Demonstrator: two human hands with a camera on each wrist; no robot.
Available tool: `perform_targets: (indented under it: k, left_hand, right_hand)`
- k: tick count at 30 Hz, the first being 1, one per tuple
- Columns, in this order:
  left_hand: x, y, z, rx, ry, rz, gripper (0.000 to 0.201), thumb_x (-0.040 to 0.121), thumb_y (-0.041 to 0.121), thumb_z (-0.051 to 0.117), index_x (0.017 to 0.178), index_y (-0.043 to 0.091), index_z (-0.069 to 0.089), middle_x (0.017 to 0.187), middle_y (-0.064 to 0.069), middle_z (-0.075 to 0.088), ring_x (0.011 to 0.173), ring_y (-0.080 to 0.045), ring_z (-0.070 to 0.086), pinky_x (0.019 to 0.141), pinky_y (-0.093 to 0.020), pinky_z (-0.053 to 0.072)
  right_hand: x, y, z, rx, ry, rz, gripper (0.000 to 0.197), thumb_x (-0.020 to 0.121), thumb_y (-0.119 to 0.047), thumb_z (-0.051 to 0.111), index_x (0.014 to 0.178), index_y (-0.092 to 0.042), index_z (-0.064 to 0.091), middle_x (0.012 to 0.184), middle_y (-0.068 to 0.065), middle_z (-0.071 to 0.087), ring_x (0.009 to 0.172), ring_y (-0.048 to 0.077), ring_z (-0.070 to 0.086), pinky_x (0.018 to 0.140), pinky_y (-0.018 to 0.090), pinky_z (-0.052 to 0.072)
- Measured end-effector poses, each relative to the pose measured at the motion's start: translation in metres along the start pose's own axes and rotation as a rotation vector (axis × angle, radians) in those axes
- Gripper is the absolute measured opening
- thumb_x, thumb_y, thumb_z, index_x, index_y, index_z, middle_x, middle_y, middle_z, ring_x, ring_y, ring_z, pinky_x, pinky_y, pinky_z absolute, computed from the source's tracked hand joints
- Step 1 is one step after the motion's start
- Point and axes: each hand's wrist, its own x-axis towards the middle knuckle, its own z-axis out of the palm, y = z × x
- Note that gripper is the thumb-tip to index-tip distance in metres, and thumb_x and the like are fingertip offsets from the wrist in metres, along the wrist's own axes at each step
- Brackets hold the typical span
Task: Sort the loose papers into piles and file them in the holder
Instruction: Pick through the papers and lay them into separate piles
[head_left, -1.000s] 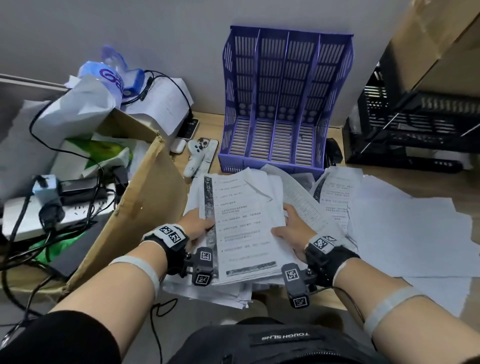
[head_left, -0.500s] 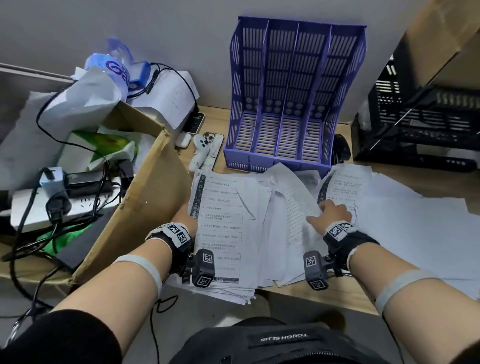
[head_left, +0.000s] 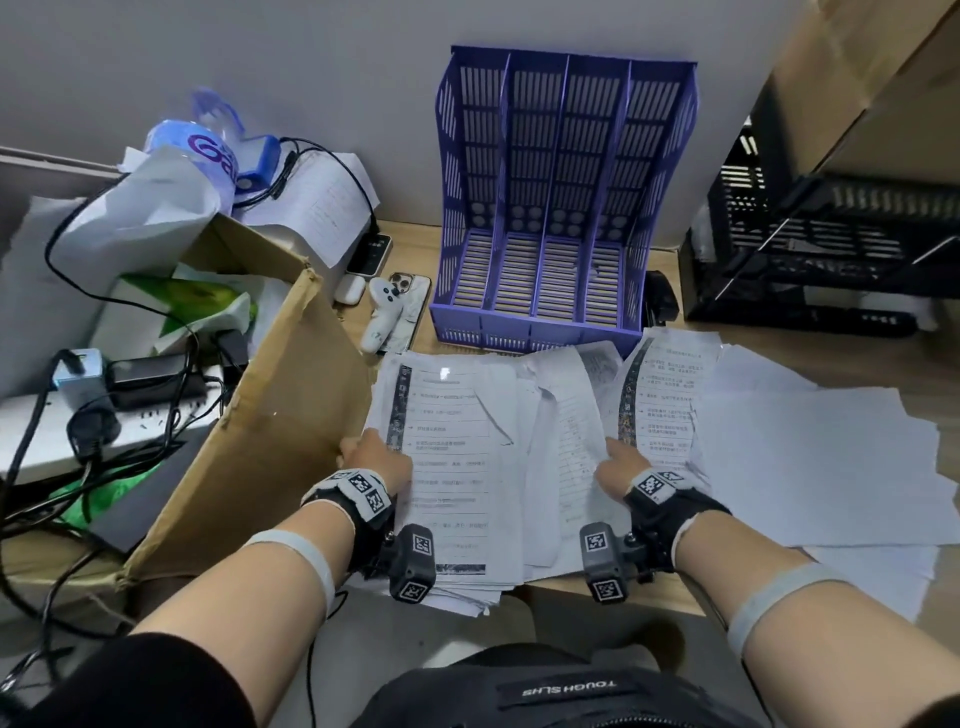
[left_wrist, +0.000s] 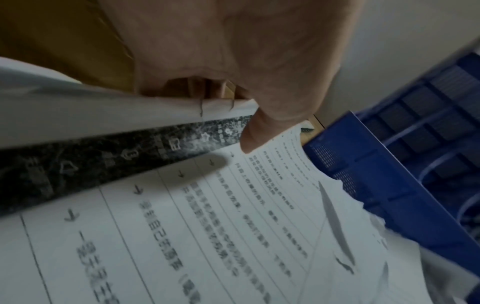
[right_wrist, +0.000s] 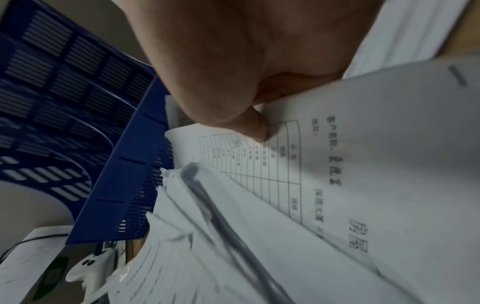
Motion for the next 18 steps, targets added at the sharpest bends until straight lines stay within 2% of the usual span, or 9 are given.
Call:
perform_targets:
  k: [2, 4, 8, 11, 13, 14, 15, 16, 18]
  left_hand:
    - [-0.003, 0.004, 0.005, -0.004, -0.005, 0.012, 0.051, 0.082, 0.02, 0.056, 0.13, 0.009, 0.044, 0.137, -0.016, 0.036, 0.122, -0.038, 0.046, 0.106, -0.042, 0.043]
    - [-0.002, 0.007, 0.008, -0.034, -0.027, 0.019, 0.051, 0.081, 0.021, 0.054, 0.13, 0.012, 0.044, 0.134, -0.016, 0.038, 0.116, -0.038, 0.051, 0.102, -0.041, 0.046]
    - [0.009, 0.008, 0.003, -0.09, -0.072, 0.062, 0.051, 0.068, 0.036, 0.056, 0.117, 0.024, 0.05, 0.121, -0.011, 0.057, 0.101, -0.035, 0.06, 0.092, -0.043, 0.053]
    - [0.014, 0.002, -0.001, -0.16, -0.097, 0.104, 0.054, 0.071, 0.041, 0.064, 0.121, 0.026, 0.053, 0.115, -0.003, 0.065, 0.1, -0.028, 0.063, 0.09, -0.041, 0.053]
    - [0.009, -0.002, -0.003, -0.159, -0.062, 0.121, 0.06, 0.072, 0.047, 0.07, 0.124, 0.023, 0.053, 0.121, -0.004, 0.063, 0.109, -0.029, 0.06, 0.096, -0.04, 0.05]
    - [0.008, -0.005, -0.001, -0.134, -0.046, 0.12, 0.065, 0.073, 0.047, 0.071, 0.129, 0.023, 0.05, 0.128, -0.007, 0.057, 0.116, -0.03, 0.056, 0.1, -0.04, 0.048]
    - [0.007, -0.008, 0.002, -0.14, -0.039, 0.127, 0.072, 0.073, 0.044, 0.072, 0.136, 0.023, 0.045, 0.135, -0.009, 0.051, 0.122, -0.031, 0.052, 0.103, -0.04, 0.045]
    - [0.006, -0.01, 0.005, -0.144, -0.037, 0.127, 0.079, 0.073, 0.039, 0.073, 0.143, 0.022, 0.038, 0.14, -0.01, 0.046, 0.126, -0.032, 0.049, 0.106, -0.041, 0.043]
    - [0.006, -0.011, 0.008, -0.159, -0.04, 0.136, 0.089, 0.074, 0.033, 0.074, 0.149, 0.021, 0.027, 0.145, -0.011, 0.041, 0.131, -0.031, 0.044, 0.109, -0.043, 0.04]
  right_hand:
    - [-0.003, -0.001, 0.015, 0.044, -0.043, 0.01, 0.052, 0.094, -0.004, 0.035, 0.145, -0.012, 0.038, 0.149, 0.011, 0.042, 0.133, 0.033, 0.042, 0.107, 0.037, 0.037]
    - [-0.008, -0.005, 0.029, 0.113, -0.078, -0.015, 0.053, 0.091, -0.002, 0.036, 0.143, -0.013, 0.041, 0.145, 0.011, 0.047, 0.129, 0.032, 0.046, 0.107, 0.037, 0.039]
    - [-0.004, -0.015, 0.052, 0.152, -0.151, -0.056, 0.056, 0.085, 0.004, 0.04, 0.139, -0.007, 0.046, 0.142, 0.013, 0.05, 0.128, 0.03, 0.047, 0.105, 0.032, 0.039]
    - [-0.009, -0.03, 0.048, 0.243, -0.111, -0.013, 0.038, 0.099, -0.009, 0.04, 0.134, 0.001, 0.049, 0.141, 0.017, 0.049, 0.129, 0.032, 0.046, 0.102, 0.032, 0.037]
    - [-0.011, -0.034, 0.045, 0.382, -0.062, 0.007, 0.05, 0.105, -0.029, 0.034, 0.144, 0.002, 0.036, 0.15, 0.017, 0.039, 0.138, 0.031, 0.037, 0.109, 0.034, 0.031]
    - [-0.009, -0.032, 0.047, 0.444, -0.043, 0.012, 0.06, 0.103, -0.039, 0.037, 0.149, 0.0, 0.027, 0.154, 0.014, 0.032, 0.141, 0.029, 0.033, 0.111, 0.034, 0.028]
    - [-0.01, -0.033, 0.048, 0.45, -0.031, -0.011, 0.068, 0.1, -0.044, 0.044, 0.15, -0.002, 0.024, 0.154, 0.011, 0.032, 0.141, 0.026, 0.034, 0.111, 0.034, 0.028]
    - [-0.01, -0.033, 0.052, 0.43, -0.019, -0.038, 0.071, 0.095, -0.043, 0.055, 0.148, -0.004, 0.027, 0.149, 0.008, 0.039, 0.135, 0.023, 0.04, 0.107, 0.032, 0.032]
    - [-0.005, -0.031, 0.063, 0.411, -0.006, -0.087, 0.063, 0.085, -0.032, 0.072, 0.135, -0.008, 0.042, 0.13, 0.001, 0.055, 0.12, 0.021, 0.053, 0.097, 0.03, 0.04]
